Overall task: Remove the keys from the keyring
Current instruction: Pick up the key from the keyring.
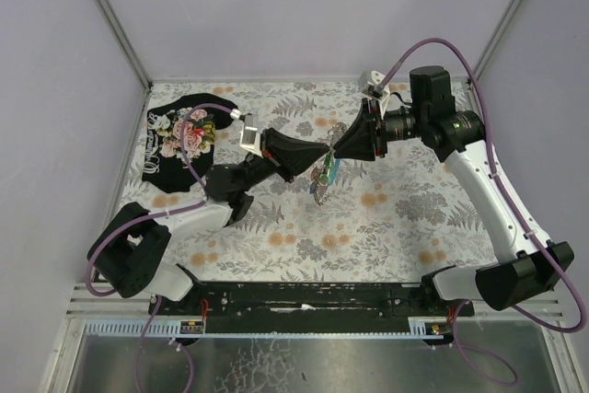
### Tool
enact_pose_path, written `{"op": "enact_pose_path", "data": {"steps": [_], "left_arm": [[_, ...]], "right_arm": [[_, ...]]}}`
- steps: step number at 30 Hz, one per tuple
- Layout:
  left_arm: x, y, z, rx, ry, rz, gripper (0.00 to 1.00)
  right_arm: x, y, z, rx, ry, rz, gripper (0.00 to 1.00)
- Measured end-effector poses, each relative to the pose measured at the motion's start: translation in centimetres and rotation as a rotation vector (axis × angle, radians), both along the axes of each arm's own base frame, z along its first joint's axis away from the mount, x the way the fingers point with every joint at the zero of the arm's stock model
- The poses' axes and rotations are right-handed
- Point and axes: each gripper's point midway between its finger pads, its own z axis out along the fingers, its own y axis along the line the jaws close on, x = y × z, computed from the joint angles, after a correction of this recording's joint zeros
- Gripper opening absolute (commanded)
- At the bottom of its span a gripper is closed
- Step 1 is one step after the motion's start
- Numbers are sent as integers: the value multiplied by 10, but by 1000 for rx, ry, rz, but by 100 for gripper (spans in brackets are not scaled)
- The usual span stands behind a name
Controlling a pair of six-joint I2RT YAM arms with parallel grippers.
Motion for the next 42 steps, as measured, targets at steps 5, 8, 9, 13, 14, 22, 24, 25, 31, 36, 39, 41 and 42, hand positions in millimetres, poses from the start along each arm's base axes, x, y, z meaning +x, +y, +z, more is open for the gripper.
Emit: {"op": "enact_pose_path", "data": {"steps": [5, 8, 9, 13, 14, 22, 24, 25, 31, 36, 39, 41, 42], "left_arm": [[-5, 0, 5, -7, -20, -2, 0], [-6, 0, 6, -8, -27, -4, 0], [-7, -1, 6, -8, -29, -5, 0], [-9, -2, 6, -7, -35, -8, 0], [-9, -2, 6, -7, -35, -8, 0], [-11, -3, 7, -10, -37, -11, 0], [-11, -3, 7, -12, -37, -7, 0], [-11, -4, 7, -14, -36, -4, 0], [-10, -5, 7, -13, -39, 6, 0], [-9, -7, 6, -5, -45, 26, 0], [-9, -8, 6, 3, -53, 38, 0], [-9, -8, 6, 9, -57, 47, 0], [-9, -8, 7, 12, -59, 51, 0]], "right_arm": [[0, -1, 5, -1, -42, 6, 37], [1, -1, 6, 1, -65, 14, 37], [1, 0, 6, 2, -68, 19, 37], [0, 1, 5, 12, -74, 45, 37], [-1, 1, 5, 14, -77, 51, 37], [-4, 2, 6, 31, -107, 87, 30], [-5, 2, 6, 36, -108, 96, 27], [-6, 2, 6, 38, -107, 100, 24], [-6, 2, 6, 39, -114, 104, 16], [-6, 1, 5, 35, -114, 102, 16], [-6, 1, 5, 35, -116, 102, 16], [-6, 1, 6, 34, -117, 100, 16], [-6, 1, 6, 33, -119, 99, 16]]}}
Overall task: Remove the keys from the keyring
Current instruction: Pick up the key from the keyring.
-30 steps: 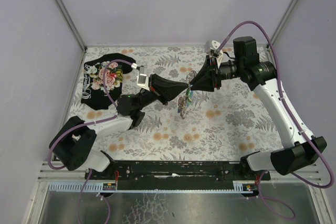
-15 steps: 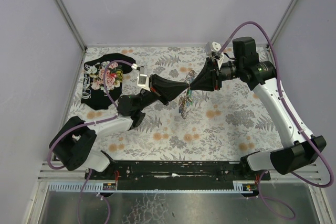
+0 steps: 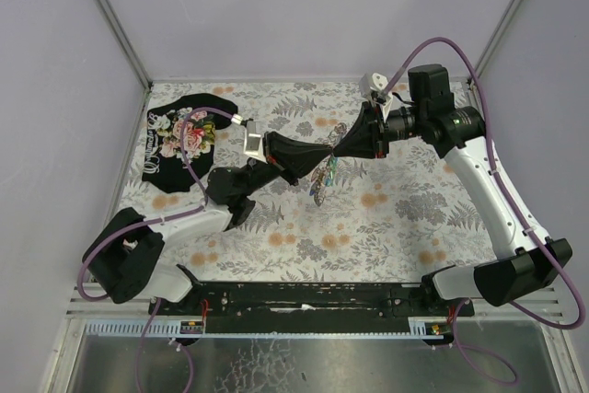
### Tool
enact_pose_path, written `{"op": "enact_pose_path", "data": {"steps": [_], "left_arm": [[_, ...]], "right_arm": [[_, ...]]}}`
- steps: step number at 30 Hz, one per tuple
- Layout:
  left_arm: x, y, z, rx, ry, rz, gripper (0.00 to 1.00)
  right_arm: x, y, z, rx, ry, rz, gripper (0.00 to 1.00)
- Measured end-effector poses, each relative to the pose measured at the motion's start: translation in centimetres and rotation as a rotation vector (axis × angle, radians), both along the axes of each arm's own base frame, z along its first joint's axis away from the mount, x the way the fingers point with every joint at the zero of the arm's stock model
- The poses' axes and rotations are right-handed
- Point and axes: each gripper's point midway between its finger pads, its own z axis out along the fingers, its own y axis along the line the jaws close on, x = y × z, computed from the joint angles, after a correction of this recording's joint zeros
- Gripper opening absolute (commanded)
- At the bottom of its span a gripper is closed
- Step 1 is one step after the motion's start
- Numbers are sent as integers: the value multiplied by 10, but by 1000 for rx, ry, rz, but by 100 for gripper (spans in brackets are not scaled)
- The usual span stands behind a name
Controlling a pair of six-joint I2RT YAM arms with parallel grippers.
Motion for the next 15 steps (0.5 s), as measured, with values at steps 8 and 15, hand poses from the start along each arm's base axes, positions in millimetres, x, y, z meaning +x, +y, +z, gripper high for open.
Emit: {"op": "enact_pose_path", "data": {"steps": [8, 15], "left_arm": [[1, -1, -1, 23, -7, 27, 0], [3, -2, -6, 49, 1, 41, 19]], "right_arm": [[2, -1, 0, -7, 2, -12, 0], [4, -2, -7, -34, 11, -33, 0]]}}
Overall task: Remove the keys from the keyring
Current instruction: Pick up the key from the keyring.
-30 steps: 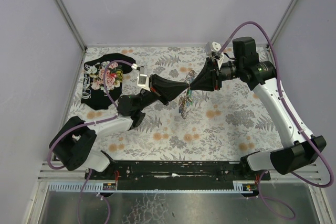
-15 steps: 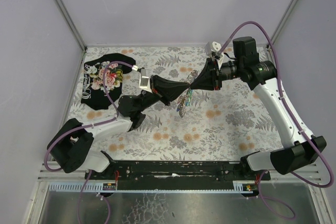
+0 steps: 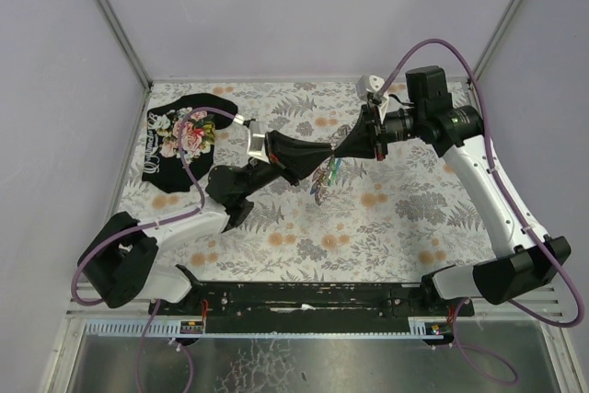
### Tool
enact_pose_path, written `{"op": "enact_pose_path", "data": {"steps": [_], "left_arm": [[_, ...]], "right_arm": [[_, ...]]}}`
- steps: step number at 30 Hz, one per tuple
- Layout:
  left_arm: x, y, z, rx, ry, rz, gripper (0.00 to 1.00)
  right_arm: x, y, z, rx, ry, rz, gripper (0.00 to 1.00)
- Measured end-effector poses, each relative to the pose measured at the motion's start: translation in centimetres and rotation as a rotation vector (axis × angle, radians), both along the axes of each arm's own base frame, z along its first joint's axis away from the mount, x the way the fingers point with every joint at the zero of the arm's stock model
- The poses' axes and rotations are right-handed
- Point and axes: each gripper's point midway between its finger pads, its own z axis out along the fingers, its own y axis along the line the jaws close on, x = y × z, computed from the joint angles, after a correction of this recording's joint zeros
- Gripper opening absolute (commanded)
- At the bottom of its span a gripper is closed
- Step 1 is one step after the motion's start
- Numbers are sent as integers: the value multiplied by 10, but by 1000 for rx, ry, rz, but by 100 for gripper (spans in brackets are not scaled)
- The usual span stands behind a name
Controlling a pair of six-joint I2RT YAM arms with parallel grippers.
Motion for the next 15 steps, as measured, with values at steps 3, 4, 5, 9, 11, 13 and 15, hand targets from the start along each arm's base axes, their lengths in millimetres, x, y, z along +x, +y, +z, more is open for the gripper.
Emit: {"op": "enact_pose_path", "data": {"steps": [3, 4, 5, 9, 11, 13, 15], "left_arm": [[-1, 1, -1, 13, 4, 7, 27], [-1, 3, -1, 18, 5, 11, 28], [-2, 5, -1, 20, 2, 16, 29], [-3, 20, 1, 35, -7, 48, 34], [-2, 28, -1, 54, -15, 72, 35], [-3, 34, -5, 84, -23, 93, 36], [-5, 37, -12, 131, -36, 100, 37]], "right_arm": [[3, -2, -11, -36, 15, -11, 0], [4, -2, -16, -52, 21, -16, 0], [6, -4, -22, -73, 30, -22, 0], [13, -9, -47, -164, 64, -42, 0], [16, -13, -57, -215, 79, -49, 0], [19, -18, -64, -267, 86, -55, 0], [25, -23, -70, -330, 79, -63, 0]]}}
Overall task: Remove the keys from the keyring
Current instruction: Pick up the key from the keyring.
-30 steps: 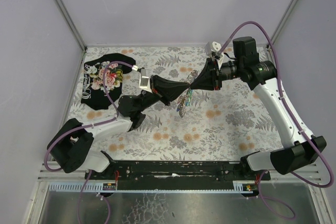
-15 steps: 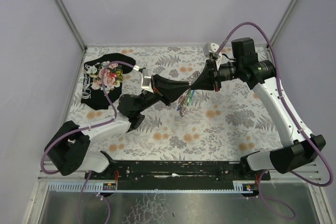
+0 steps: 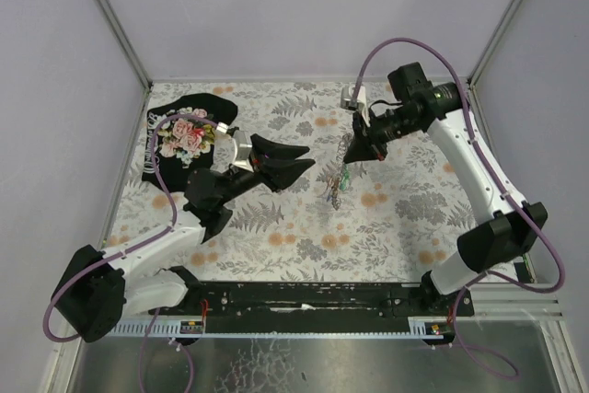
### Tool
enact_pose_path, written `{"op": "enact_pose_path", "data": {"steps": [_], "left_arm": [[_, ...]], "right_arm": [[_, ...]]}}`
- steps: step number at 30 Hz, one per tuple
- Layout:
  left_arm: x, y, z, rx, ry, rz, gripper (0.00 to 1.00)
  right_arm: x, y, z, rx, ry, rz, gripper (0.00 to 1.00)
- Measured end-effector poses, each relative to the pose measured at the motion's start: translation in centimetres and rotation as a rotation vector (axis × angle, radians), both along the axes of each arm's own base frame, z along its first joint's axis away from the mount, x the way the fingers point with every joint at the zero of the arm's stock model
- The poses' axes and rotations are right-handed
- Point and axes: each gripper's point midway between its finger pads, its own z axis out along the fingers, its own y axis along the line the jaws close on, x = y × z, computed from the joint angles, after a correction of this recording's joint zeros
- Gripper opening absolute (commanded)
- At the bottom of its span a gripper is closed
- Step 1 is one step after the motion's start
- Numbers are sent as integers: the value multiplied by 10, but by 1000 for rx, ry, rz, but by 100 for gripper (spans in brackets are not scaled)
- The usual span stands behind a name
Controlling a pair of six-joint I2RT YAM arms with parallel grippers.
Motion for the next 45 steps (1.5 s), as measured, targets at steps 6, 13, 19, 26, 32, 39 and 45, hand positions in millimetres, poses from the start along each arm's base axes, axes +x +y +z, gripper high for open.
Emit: {"op": "enact_pose_path", "data": {"steps": [6, 13, 19, 26, 32, 39, 45], "left_arm": [[-4, -5, -30, 130, 1, -21, 38], [5, -19, -82, 199, 105, -68, 37], [2, -28, -94, 178, 143, -136, 30], [-7, -33, -87, 147, 134, -214, 27], [-10, -38, -88, 111, 156, -265, 27], [-14, -38, -79, 70, 157, -295, 28], [-14, -35, -72, 45, 164, -301, 29]], "right_arm": [[6, -13, -18, -207, -45, 16, 0], [-2, -17, -26, -312, -81, 53, 0], [-3, -13, -24, -290, -78, 61, 0], [-7, -8, -19, -248, -74, 77, 0], [-12, 1, -9, -183, -58, 79, 0], [-17, 16, 0, -88, 23, 52, 0], [-22, 24, 1, -23, 100, 25, 0]]}}
